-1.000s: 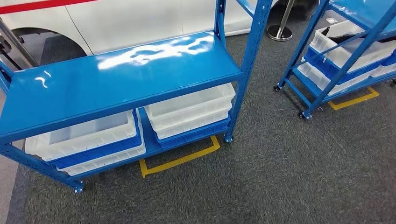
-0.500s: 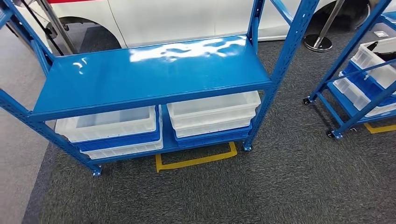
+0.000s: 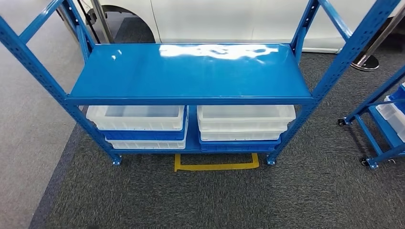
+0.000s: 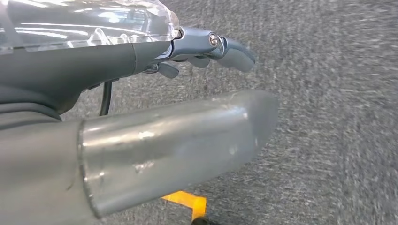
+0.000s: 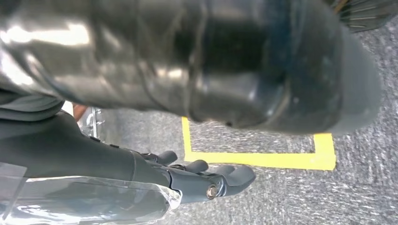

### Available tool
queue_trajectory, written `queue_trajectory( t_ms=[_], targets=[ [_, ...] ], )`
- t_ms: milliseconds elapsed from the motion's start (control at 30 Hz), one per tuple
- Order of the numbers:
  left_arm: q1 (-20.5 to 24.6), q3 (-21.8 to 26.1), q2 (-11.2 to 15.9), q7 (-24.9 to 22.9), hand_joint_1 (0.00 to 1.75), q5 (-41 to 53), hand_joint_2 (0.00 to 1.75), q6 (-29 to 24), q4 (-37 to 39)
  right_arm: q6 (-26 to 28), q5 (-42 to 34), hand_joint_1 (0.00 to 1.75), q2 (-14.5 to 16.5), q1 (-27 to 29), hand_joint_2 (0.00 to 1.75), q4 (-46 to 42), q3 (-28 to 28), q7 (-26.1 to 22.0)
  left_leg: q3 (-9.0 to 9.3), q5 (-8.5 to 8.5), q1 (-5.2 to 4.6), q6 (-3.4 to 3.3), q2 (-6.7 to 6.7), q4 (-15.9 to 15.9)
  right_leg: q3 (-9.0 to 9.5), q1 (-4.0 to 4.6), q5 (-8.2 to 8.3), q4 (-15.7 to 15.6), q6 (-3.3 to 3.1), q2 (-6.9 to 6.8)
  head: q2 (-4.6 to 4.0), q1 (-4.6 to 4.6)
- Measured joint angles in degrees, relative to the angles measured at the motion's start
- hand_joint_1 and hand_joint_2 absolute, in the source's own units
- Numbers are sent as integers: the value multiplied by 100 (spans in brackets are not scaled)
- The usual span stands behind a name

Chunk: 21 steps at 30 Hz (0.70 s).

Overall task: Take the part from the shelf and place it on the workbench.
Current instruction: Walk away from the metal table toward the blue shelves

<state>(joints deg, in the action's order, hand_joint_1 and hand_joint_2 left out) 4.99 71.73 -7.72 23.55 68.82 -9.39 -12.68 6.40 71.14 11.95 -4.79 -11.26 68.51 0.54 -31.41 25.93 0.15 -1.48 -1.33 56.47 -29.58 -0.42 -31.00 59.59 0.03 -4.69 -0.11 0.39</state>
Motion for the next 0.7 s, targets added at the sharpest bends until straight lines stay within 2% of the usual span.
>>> queue_trajectory(
  t_ms=[67,100,133,167,200,267,300,333,433,500,567,633,667,700],
  targets=[
    [15,0,-22,25,0,-35,0,28,0,15,-9,0,-7,15,0,-1,1,-19,25,-22,18,-44,112,-41,-279,-19,-331,589,33,329,0,5],
    [25,-1,-33,16,0,-39,0,40,0,26,-13,0,-10,26,0,-1,1,-25,20,-19,16,-60,164,-36,-494,-24,-508,995,38,413,0,5],
    [29,-1,-44,-3,0,-38,0,43,0,47,-13,0,-14,35,0,-1,1,-26,20,-11,11,-70,218,-30,-684,-26,-607,1330,42,441,0,5],
    [23,-1,-54,-25,0,-33,0,39,0,80,-17,0,-16,41,0,0,1,-26,28,6,6,-77,270,-20,-791,-27,-573,1474,43,447,0,5],
    [14,-1,-62,-44,0,-28,0,32,0,118,-23,0,-17,45,0,1,2,-26,44,30,3,-80,316,-5,-788,-27,-412,1390,38,449,0,5],
    [-7,0,-76,-65,0,-25,0,17,0,171,-33,0,-17,51,0,1,3,-17,83,102,2,-63,400,40,-523,-28,75,696,8,482,0,5],
    [-11,0,-81,-69,0,-25,0,14,0,179,-33,0,-17,55,0,1,3,-9,91,140,-9,-38,427,75,-374,-21,223,340,-9,511,0,6],
    [-13,0,-82,-75,0,-25,0,13,0,181,-32,0,-17,56,0,1,3,2,92,168,-16,-8,446,97,-277,-16,287,113,-27,539,0,4],
    [-21,0,-79,-111,0,-24,0,10,0,179,-31,0,-15,43,0,1,4,34,97,205,-20,91,478,111,-222,-5,249,2,-87,558,0,3],
    [-28,0,-80,-139,0,-13,0,-2,0,173,-31,0,-4,45,0,1,6,44,67,297,-13,154,394,237,-180,-25,260,-51,-148,527,0,1],
    [-23,-1,-82,-160,0,4,0,-31,0,169,-29,0,3,58,0,2,8,44,-192,571,4,216,252,764,-140,-38,251,-90,-200,479,0,-4],
    [-19,-1,-80,-175,0,23,0,-57,0,168,-27,0,4,69,0,3,8,44,-619,839,27,264,187,1517,-117,-35,217,-92,-222,434,0,-7],
    [-25,-1,-78,-186,0,31,0,-64,0,168,-25,0,5,72,0,3,8,44,-762,844,37,277,176,1725,-95,-34,194,-91,-222,418,0,-8],
    [-34,-1,-78,-196,0,35,0,-67,0,168,-23,0,5,73,0,3,8,44,-798,728,45,281,170,1714,-63,-34,170,-91,-217,407,0,-8]
  ],
)
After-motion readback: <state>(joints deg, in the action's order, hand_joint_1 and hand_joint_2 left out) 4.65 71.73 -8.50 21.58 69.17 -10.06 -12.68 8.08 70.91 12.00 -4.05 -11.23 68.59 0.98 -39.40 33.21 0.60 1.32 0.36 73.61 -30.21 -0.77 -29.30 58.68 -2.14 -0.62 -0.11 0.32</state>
